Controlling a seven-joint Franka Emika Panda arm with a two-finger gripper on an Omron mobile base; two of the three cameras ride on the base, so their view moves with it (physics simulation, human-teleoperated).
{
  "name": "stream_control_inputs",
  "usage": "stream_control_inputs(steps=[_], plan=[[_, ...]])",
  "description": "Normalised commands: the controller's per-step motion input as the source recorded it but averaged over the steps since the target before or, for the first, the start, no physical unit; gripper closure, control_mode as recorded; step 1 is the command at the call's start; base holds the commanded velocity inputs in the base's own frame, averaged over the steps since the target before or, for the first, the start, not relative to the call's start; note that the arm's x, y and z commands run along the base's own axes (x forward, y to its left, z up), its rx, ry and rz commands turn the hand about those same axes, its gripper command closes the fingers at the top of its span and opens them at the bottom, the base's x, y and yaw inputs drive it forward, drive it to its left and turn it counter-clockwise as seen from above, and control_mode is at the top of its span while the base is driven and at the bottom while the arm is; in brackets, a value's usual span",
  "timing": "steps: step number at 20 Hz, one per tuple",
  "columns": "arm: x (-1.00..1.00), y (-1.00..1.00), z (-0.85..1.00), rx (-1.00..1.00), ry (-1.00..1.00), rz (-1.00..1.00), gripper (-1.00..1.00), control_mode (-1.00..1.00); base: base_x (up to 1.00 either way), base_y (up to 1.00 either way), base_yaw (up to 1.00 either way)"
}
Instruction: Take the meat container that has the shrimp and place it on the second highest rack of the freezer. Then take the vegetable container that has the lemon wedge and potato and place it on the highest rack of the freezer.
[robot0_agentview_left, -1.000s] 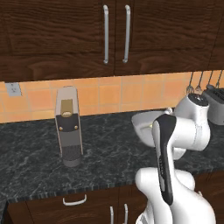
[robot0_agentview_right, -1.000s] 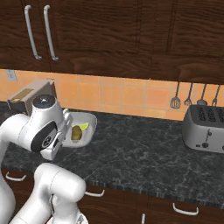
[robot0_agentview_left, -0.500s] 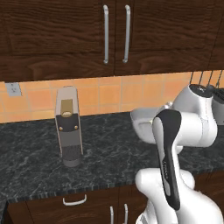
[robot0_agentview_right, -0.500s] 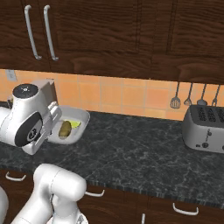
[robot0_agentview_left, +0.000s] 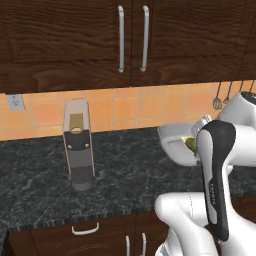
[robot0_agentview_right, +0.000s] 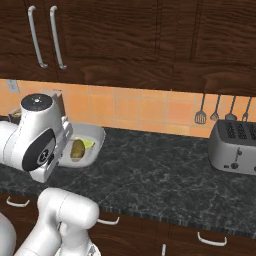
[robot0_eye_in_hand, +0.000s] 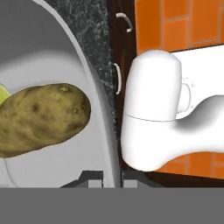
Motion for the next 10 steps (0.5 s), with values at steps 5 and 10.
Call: stream_control_inputs(steps=[5, 10], plan=[[0.0, -0.22, 0.15, -0.15, -0.03, -0.01, 1.0, -1.0, 0.0, 0.0, 0.0], [0.0, -0.16, 0.11, -0.11, 0.0, 0.0, 1.0, -1.0, 0.0, 0.0, 0.0]])
